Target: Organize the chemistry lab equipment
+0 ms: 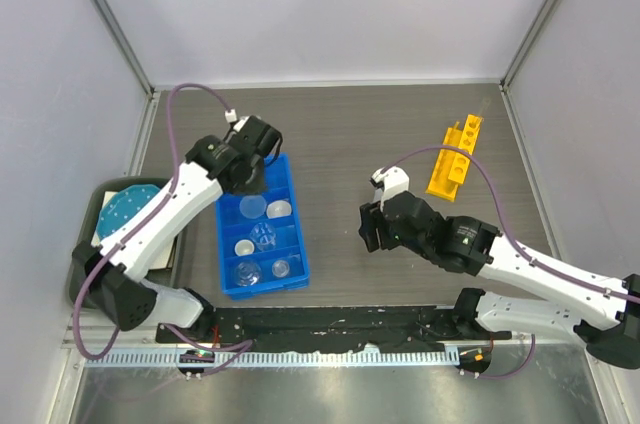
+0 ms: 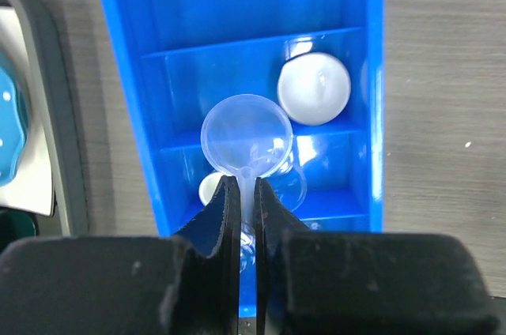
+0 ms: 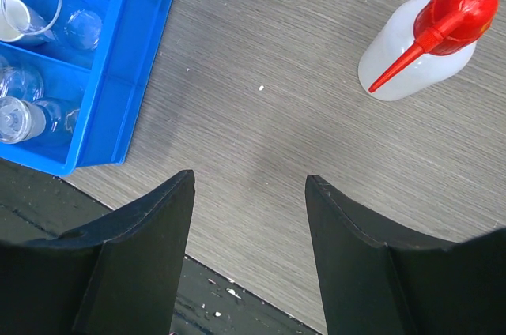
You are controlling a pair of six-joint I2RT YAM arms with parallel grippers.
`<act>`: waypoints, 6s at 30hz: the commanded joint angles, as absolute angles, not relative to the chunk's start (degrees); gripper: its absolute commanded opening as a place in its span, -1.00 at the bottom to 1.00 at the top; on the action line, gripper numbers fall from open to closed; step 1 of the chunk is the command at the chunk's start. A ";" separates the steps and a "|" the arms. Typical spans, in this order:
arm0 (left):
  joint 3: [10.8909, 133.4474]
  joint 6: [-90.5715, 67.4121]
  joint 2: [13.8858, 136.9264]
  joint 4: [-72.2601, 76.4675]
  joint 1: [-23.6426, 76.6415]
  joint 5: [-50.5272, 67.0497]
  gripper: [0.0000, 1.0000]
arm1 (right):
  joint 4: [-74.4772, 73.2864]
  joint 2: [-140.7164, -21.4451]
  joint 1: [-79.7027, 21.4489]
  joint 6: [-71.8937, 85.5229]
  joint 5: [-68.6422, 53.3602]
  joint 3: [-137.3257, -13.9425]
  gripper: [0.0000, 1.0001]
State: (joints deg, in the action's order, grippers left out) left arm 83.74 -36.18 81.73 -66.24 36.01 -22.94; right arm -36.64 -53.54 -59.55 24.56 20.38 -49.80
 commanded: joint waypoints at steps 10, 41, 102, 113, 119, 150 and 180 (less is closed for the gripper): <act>66.01 -37.27 70.05 -57.84 30.77 -21.89 -1.00 | -34.28 -55.28 -62.40 27.16 21.89 -51.15 0.27; 66.27 -29.71 76.99 -50.28 16.17 -12.31 -1.00 | -33.40 -60.03 -65.48 27.25 25.05 -51.94 0.27; 68.03 -33.84 66.37 -58.97 17.49 -7.48 0.22 | -38.42 -56.25 -50.84 25.75 35.34 -57.75 0.65; 64.69 -32.87 57.31 -57.22 17.93 -0.97 0.36 | -31.20 -67.48 -39.38 25.40 27.51 -59.59 0.66; 61.79 -32.52 53.88 -55.55 17.93 1.93 0.36 | -29.62 -73.12 -38.06 26.02 26.98 -61.43 0.65; 59.85 -31.03 48.69 -55.37 18.02 3.78 0.35 | -30.50 -80.51 -36.91 26.98 26.72 -62.58 0.19; 58.71 -30.59 48.34 -55.20 18.02 3.43 0.35 | -29.89 -81.21 -38.32 23.65 22.51 -67.93 -0.98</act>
State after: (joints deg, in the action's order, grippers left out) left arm 58.87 -32.01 49.25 -56.73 17.78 2.90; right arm -32.36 -81.65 -37.50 25.61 25.02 -61.87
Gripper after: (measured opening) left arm 0.673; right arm 0.438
